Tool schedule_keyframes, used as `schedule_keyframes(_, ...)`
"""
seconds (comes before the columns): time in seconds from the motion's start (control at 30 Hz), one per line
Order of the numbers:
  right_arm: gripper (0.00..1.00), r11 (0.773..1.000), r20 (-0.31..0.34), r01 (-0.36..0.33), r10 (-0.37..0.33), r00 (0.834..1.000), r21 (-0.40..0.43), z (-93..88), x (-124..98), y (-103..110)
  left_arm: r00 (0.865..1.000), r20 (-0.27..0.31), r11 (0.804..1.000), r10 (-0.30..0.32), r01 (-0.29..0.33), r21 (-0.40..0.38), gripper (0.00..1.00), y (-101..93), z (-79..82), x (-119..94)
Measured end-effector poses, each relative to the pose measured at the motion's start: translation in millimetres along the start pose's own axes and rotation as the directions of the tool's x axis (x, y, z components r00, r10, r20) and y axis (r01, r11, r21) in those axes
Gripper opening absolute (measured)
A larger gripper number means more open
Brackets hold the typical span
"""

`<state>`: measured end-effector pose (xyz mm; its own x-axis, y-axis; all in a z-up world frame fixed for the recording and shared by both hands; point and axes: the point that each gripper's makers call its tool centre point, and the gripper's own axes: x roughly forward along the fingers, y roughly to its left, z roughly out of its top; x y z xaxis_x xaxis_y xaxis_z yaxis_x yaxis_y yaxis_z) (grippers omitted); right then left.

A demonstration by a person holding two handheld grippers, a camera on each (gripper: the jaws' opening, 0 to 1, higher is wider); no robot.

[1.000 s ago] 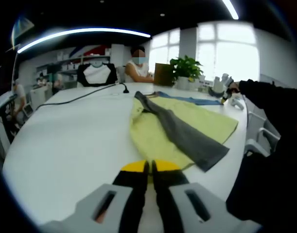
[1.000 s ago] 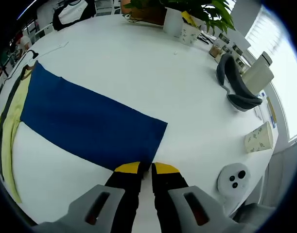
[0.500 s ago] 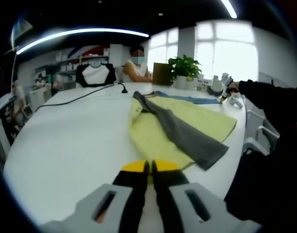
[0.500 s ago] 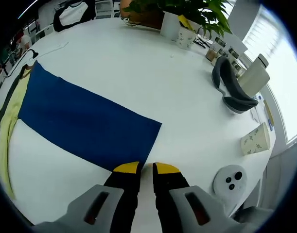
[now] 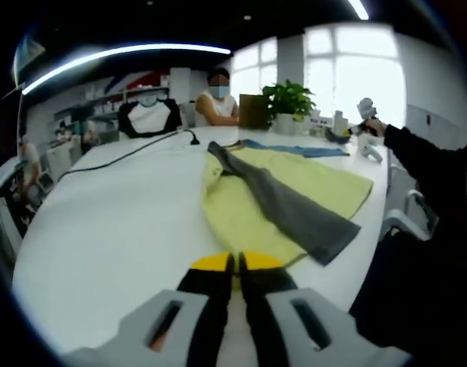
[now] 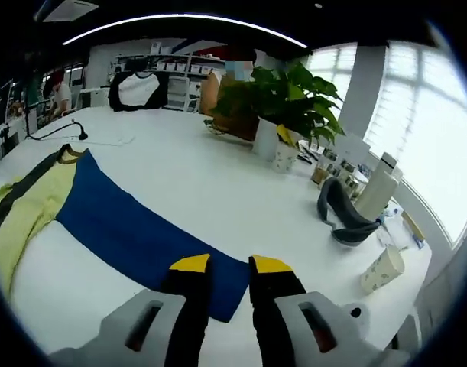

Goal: Fold the garment on the visible template until the final outline fits inside the template.

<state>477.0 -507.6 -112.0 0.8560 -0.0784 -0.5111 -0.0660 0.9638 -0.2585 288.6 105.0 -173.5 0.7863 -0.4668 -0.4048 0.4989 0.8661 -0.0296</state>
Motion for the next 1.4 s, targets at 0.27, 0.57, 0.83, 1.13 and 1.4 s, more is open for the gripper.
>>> schedule_keyframes(0.27, 0.23, 0.998, 0.155, -0.046, 0.052, 0.987, -0.043, 27.4, -32.4, 36.0, 1.000, -0.013, 1.000, 0.012, -0.012, 0.014, 0.05, 2.6, -0.3, -0.7)
schedule_keyframes(0.57, 0.24, 0.991, 0.274, -0.086, 0.111, 0.955, -0.102, 44.3, -69.8, 79.4, 0.999, -0.005, 0.999, 0.034, -0.033, 0.020, 0.04, 6.9, 1.1, -7.4)
schedule_keyframes(0.83, 0.25, 0.983, 0.331, -0.142, 0.172, 0.928, -0.113, 47.3, -93.4, 111.7, 0.999, 0.020, 0.998, 0.047, -0.047, 0.030, 0.03, 8.1, 9.9, -14.2)
schedule_keyframes(1.13, 0.29, 0.978, 0.402, -0.183, 0.208, 0.892, -0.100, 42.7, -115.5, 138.3, 1.000, 0.028, 0.998, -0.004, 0.003, 0.067, 0.03, -9.5, 11.8, -7.4)
schedule_keyframes(1.4, 0.40, 0.970, 0.419, -0.206, 0.242, 0.875, -0.130, 28.2, -127.4, 166.5, 0.997, 0.045, 0.995, -0.062, 0.058, 0.081, 0.03, -28.2, 15.8, -2.7)
